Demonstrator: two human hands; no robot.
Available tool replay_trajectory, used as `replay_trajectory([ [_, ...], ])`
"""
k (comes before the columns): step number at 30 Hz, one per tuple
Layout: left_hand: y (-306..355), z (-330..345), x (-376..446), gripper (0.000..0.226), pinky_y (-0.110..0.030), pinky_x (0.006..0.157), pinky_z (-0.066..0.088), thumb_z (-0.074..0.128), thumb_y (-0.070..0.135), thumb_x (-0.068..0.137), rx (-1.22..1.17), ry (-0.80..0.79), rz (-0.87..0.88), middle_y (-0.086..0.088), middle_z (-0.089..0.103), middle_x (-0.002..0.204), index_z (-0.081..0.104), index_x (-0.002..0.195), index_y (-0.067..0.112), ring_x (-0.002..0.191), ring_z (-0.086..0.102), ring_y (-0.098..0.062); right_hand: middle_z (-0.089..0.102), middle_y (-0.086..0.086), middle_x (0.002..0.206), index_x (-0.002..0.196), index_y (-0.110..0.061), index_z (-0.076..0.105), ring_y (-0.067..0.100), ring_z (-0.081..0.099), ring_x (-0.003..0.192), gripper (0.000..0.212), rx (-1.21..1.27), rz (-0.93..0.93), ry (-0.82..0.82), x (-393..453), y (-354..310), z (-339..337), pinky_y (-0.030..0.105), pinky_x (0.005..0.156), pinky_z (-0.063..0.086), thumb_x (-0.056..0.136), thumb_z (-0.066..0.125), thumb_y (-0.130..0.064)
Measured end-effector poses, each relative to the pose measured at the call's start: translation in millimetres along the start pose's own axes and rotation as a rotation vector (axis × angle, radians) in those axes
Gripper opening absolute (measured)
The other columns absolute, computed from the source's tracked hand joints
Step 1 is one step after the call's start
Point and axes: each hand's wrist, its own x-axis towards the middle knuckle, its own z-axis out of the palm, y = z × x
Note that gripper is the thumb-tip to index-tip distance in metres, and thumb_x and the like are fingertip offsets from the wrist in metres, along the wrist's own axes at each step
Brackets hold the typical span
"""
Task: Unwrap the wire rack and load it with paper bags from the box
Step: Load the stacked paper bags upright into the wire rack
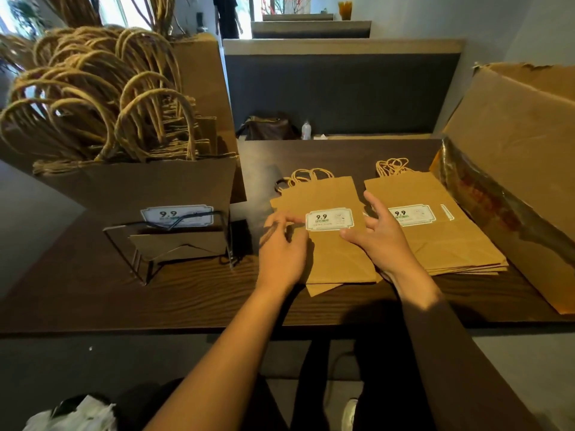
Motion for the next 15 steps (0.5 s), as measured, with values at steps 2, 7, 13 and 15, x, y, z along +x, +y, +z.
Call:
replay_trajectory([
  [2,1,-3,-1,0.028,-0.022,0.091,0.037,0.063,0.016,0.093,-0.088,0.113,-0.046,0.009,0.050,0.124,0.056,0.121,0.022,0.117,0.051,-0.011,0.074,-0.001,0.121,0.158,-0.032,0.027,0.013,0.068,0.115,0.095,0.076,-0.045,0.036,-1,0,2,0.046,0.100,0.055,0.086,0.073,0.008],
  [7,1,-4,-1,0.056,-0.040,0.103,0.052,0.069,0.051,0.087,-0.188,0.011,-0.111,0.022,0.066,0.114,0.047,0.137,0.037,0.113,0.063,-0.005,0.070,0.002,0.129,0.146,-0.033,0.042,0.023,0.062,0.126,0.077,0.247,-0.255,0.088,-9,-1,2,0.051,0.105,0.049,0.089,0.064,0.014],
  [13,1,-3,-8,0.017,-0.042,0.094,0.058,0.070,0.032,0.093,-0.190,0.017,0.117,0.022,0.074,0.103,0.066,0.106,0.042,0.100,0.070,-0.002,0.073,0.008,0.121,0.120,-0.021,0.062,0.030,0.068,0.117,0.033,0.259,-0.202,0.101,-16,-1,3,0.054,0.101,0.053,0.094,0.068,-0.002],
  [15,1,-5,-9,0.026,-0.035,0.095,0.058,0.071,0.021,0.093,-0.230,0.048,0.142,0.023,0.072,0.106,0.064,0.111,0.038,0.104,0.068,0.000,0.072,-0.003,0.123,0.126,-0.029,0.060,0.015,0.067,0.117,0.036,0.036,-0.214,0.042,-19,0,9,0.050,0.103,0.052,0.095,0.070,-0.014],
])
